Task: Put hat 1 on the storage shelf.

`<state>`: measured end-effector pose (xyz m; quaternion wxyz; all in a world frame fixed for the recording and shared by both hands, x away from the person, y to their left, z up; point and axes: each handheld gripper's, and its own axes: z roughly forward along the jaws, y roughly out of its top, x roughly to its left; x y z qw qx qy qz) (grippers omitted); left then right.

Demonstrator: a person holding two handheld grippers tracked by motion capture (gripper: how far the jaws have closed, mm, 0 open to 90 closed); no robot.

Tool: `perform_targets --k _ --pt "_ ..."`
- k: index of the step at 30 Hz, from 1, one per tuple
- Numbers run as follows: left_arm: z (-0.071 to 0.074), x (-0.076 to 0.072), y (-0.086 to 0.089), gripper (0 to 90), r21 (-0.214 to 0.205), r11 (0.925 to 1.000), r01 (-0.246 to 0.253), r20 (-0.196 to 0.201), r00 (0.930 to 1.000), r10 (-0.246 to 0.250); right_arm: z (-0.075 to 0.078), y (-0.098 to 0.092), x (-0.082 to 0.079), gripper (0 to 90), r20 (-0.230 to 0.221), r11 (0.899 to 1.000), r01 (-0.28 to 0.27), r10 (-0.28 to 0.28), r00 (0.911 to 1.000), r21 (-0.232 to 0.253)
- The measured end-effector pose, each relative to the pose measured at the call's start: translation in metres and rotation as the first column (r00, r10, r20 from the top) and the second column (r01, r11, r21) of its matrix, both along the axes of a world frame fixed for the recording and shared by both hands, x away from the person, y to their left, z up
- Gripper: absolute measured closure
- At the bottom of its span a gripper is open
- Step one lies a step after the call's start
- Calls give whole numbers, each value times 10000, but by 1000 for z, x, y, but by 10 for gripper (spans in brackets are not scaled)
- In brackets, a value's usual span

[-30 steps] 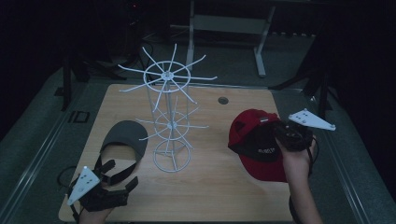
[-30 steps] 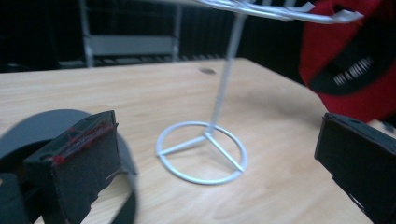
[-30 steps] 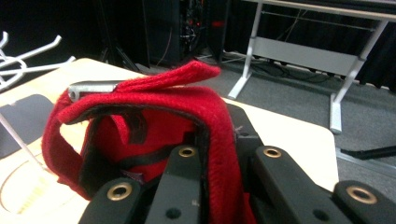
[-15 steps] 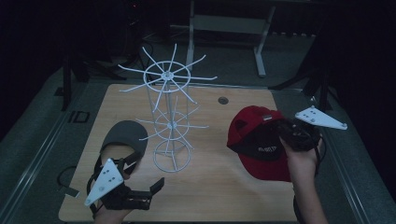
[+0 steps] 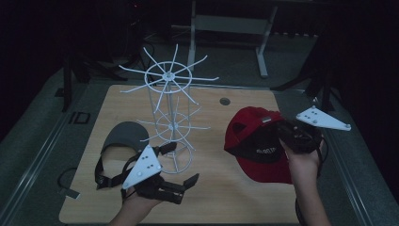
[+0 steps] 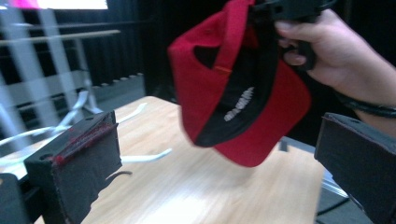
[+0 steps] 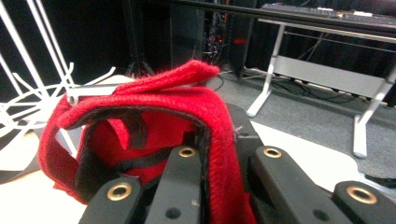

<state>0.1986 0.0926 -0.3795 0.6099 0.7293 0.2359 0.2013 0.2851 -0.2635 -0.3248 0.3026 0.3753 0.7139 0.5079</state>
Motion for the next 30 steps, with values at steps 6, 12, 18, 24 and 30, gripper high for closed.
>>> perform_targets --k 6,12,18,24,30 --pt "2 14 -26 6 134 9987 496 -131 9987 -494 1 4 -3 854 24 9996 -258 258 9997 96" --pt "1 31 -48 6 324 9978 584 -243 9980 -576 2 4 -8 855 73 9988 -423 422 9991 226" --pt "0 42 -64 5 482 9966 670 -414 9970 -650 3 4 -11 854 80 9979 -606 605 9981 231" --pt "0 52 -77 5 750 9959 506 -408 9980 -476 6 5 -17 854 187 9967 -767 762 9969 275" --pt "3 63 -87 6 1097 9939 115 -514 9987 -59 8 7 -21 854 268 9950 -939 930 9953 333"
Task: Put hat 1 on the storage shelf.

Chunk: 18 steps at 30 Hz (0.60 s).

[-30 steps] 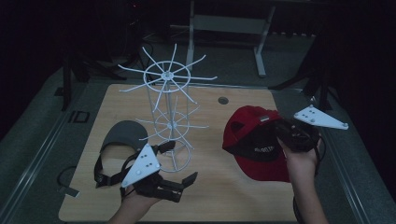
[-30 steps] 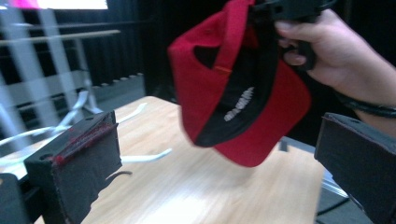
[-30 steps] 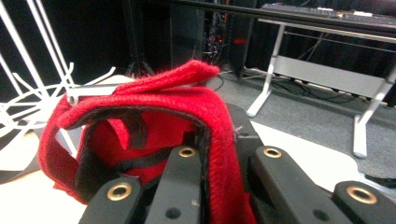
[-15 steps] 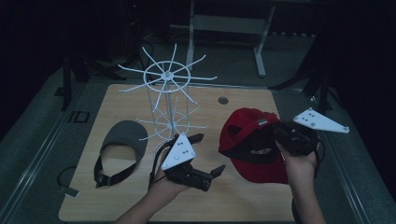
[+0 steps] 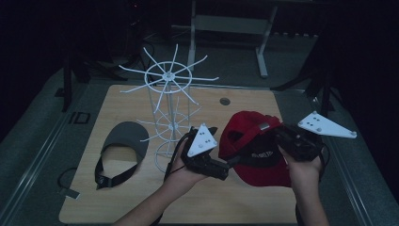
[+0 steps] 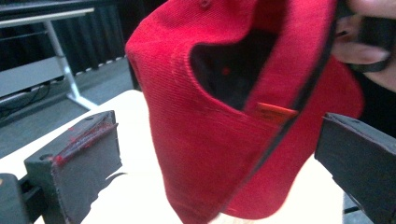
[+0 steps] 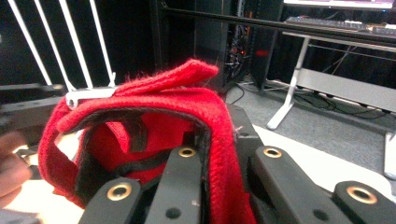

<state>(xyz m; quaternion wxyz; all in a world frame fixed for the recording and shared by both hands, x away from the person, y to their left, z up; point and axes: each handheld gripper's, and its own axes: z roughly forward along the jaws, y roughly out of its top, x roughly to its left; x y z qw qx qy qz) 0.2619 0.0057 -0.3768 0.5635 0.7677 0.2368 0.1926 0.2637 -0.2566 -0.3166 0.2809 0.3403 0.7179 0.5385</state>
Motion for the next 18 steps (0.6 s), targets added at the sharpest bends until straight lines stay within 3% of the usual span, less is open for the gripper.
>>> perform_targets --k 2,4,7,14,15,16,18 --pt "0 4 -3 6 -4 10000 65 -157 9999 -66 0 0 -1 854 18 10000 -94 94 10000 17" --pt "0 6 -6 6 85 10000 -17 -60 10000 17 1 1 -3 854 3 9999 -156 156 9999 36" --pt "0 8 -9 64 166 9996 -217 -79 9997 218 1 1 -6 854 18 9996 -280 279 9996 102" --pt "5 13 -14 335 142 9999 51 -84 10000 -50 1 1 -9 854 13 9990 -445 445 9990 106" --pt "6 13 -15 370 192 9998 -108 -7 9999 109 0 2 -9 854 12 9989 -451 451 9990 101" --pt "6 13 -16 491 232 9996 -169 14 9999 169 -1 2 -9 854 -29 9990 -434 434 9991 67" --pt "7 14 -15 516 153 9991 -383 -79 9992 385 -2 1 -8 854 -40 9990 -444 444 9990 49"
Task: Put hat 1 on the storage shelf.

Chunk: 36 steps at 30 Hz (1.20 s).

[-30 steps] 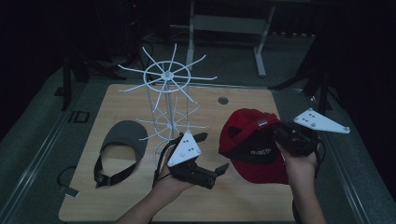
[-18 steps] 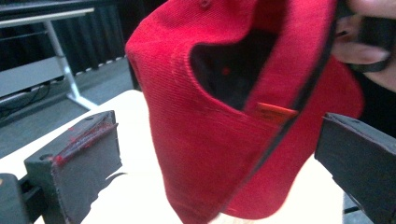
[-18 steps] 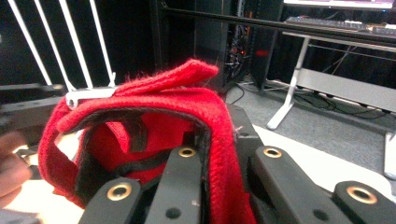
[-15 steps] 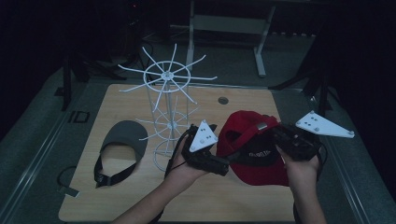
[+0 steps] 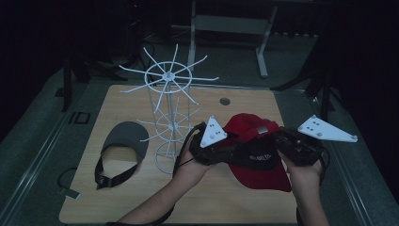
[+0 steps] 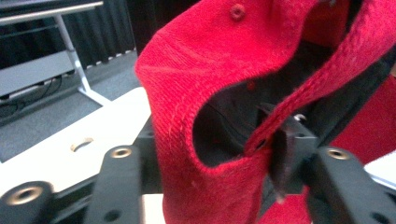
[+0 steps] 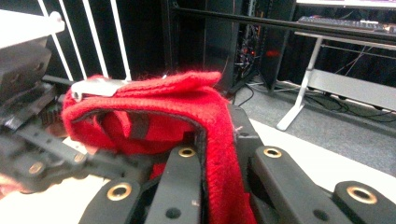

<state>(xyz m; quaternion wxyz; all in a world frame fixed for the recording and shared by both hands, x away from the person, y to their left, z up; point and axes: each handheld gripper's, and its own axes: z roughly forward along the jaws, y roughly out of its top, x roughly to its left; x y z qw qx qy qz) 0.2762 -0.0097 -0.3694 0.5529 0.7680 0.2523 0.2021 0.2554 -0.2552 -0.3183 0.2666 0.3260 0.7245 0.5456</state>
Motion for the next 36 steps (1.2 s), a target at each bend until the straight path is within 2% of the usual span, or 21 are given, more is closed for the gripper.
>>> perform_targets --k 1,4,9,10,13,15,20,23,27,28,30,33,34,35,36 --pt "0 1 0 591 -34 10000 -44 -9 10000 44 -1 0 0 854 -21 10000 -11 11 10000 -23" --pt "2 3 1 715 -82 9998 -208 -113 9997 207 -4 1 0 854 -82 10000 -20 20 10000 -47" --pt "3 5 0 831 22 9990 -443 -115 9990 443 -11 1 0 853 -224 9999 -40 37 9997 -135" --pt "4 5 -2 835 196 9984 -522 -48 9986 523 -13 0 -1 853 -279 9999 -33 30 9996 -107" --pt "4 5 -3 843 253 9982 -544 55 9985 543 -16 -1 -2 853 -332 9999 -14 11 9994 -114" --pt "7 5 -4 846 177 9980 -613 225 9979 609 -22 -2 -5 851 -393 9999 -40 36 9992 -104" --pt "14 7 -7 848 4 9981 -614 294 9977 613 -32 -6 -9 850 -524 9997 86 -97 9986 -208" --pt "17 7 -9 849 -17 9983 -581 324 9978 581 -33 -8 -10 850 -552 9997 90 -102 9984 -213" --pt "24 7 -12 849 -86 9984 -556 513 9971 560 -38 -10 -17 835 -595 9998 -29 18 9982 -177" --pt "27 6 -14 849 -98 9983 -572 678 9960 577 -39 -11 -19 827 -593 9999 -31 22 9982 -158" --pt "28 6 -15 849 -71 9986 -532 706 9961 536 -40 -12 -20 818 -611 9999 -64 57 9981 -117" --pt "31 3 -17 849 -66 9986 -520 837 9951 524 -42 -15 -24 742 -845 9995 -301 288 9960 -134" --pt "32 3 -16 849 -129 9989 -445 818 9956 454 -42 -15 -24 742 -845 9995 -301 288 9960 -134" --pt "33 2 -15 848 -222 9986 -486 887 9948 504 -42 -16 -25 664 -1132 9982 -590 573 9919 -119" --pt "34 2 -13 848 -282 9991 -330 877 9955 354 -42 -17 -26 639 -1175 9974 -708 684 9907 -162"
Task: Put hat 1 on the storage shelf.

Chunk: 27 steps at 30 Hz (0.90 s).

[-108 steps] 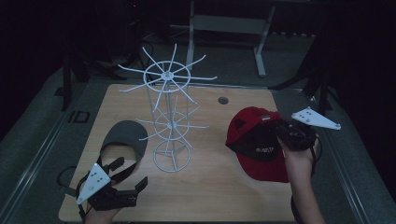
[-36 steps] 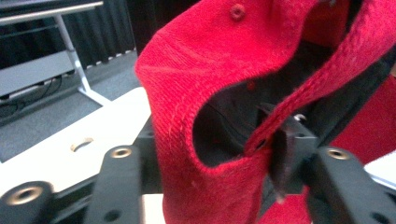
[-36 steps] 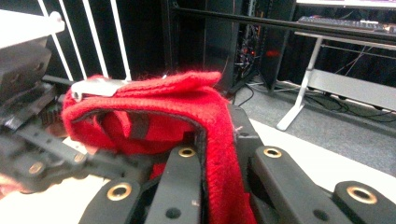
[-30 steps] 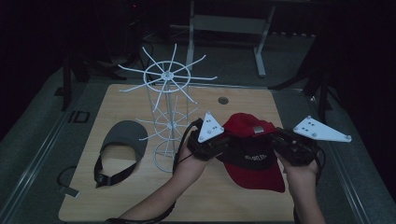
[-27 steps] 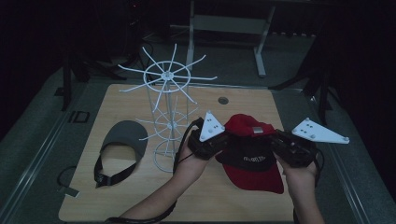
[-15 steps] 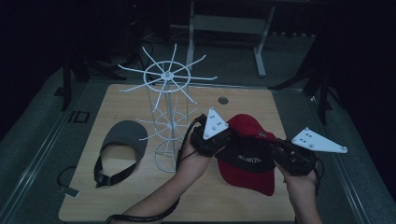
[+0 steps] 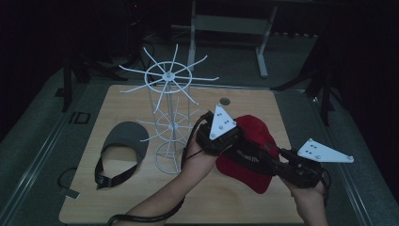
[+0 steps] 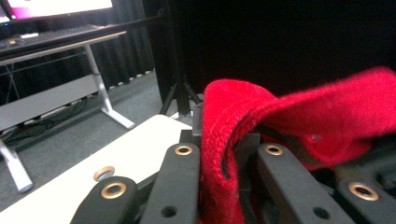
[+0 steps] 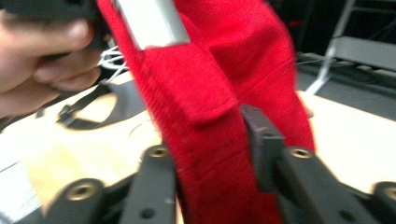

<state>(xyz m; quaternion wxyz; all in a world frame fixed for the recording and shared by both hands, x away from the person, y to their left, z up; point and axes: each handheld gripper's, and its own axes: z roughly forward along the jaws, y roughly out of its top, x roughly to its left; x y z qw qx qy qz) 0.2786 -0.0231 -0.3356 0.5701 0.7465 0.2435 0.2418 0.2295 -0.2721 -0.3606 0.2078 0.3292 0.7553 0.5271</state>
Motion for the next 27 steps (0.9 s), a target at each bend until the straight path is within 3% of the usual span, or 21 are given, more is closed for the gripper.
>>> perform_targets --k 4,5,7,8,10,11,13,14,15,16,17,18,19,20,22,25,27 --pt "2 2 3 848 -88 9998 179 -40 9998 -180 1 0 -6 539 -33 9990 -330 329 9995 -305" --pt "3 4 5 847 -173 9986 507 -53 9987 -508 1 0 -8 522 -39 9982 -489 488 9988 -359" --pt "4 5 6 847 -232 9983 542 -48 9985 -544 2 0 -10 511 -38 9976 -595 594 9982 -347" --pt "6 8 10 846 -343 9949 944 -110 9954 -948 3 -1 -15 483 20 9961 -857 858 9963 -213" --pt "6 9 11 846 -257 9963 824 -14 9966 -825 6 -4 -19 463 150 9954 -951 953 9953 -145" --pt "6 10 16 846 -298 9923 1199 68 9928 -1198 8 -5 -20 463 261 9953 -962 965 9950 -125" --pt "6 11 18 845 -277 9900 1381 78 9904 -1379 10 -7 -21 462 326 9949 -1005 1007 9944 -57" --pt "6 12 21 844 -319 9756 2172 97 9761 -2170 15 -10 -23 464 614 9960 -876 886 9942 -182" --pt "6 12 21 845 -319 9756 2172 97 9761 -2170 16 -11 -22 465 712 9957 -885 902 9934 -271" --pt "6 13 23 845 -299 9664 2554 40 9668 -2554 16 -11 -22 465 712 9957 -885 902 9934 -271" --pt "4 12 24 844 -294 9512 3071 66 9517 -3071 18 -10 -19 483 954 9956 -758 808 9922 -557" --pt "4 12 25 844 -202 9489 3149 50 9491 -3149 18 -10 -19 483 954 9956 -758 808 9922 -557" --pt "3 12 26 844 -129 9362 3511 27 9363 -3511 18 -10 -17 482 974 9947 -784 846 9916 -660" --pt "2 12 26 844 20 9335 3585 8 9335 -3585 17 -7 -12 479 955 9920 -967 1042 9900 -806" --pt "0 13 28 844 -14 9207 3904 -60 9206 -3904 16 -2 -8 491 926 9889 -1102 1195 9885 -998" --pt "-1 14 28 843 -42 9148 4039 -190 9146 -4039 16 3 -7 502 989 9847 -1342 1453 9844 -1109" --pt "-3 13 28 843 -252 8907 4539 -194 8906 -4544 17 9 -6 555 1161 9796 -1631 1766 9774 -1174"
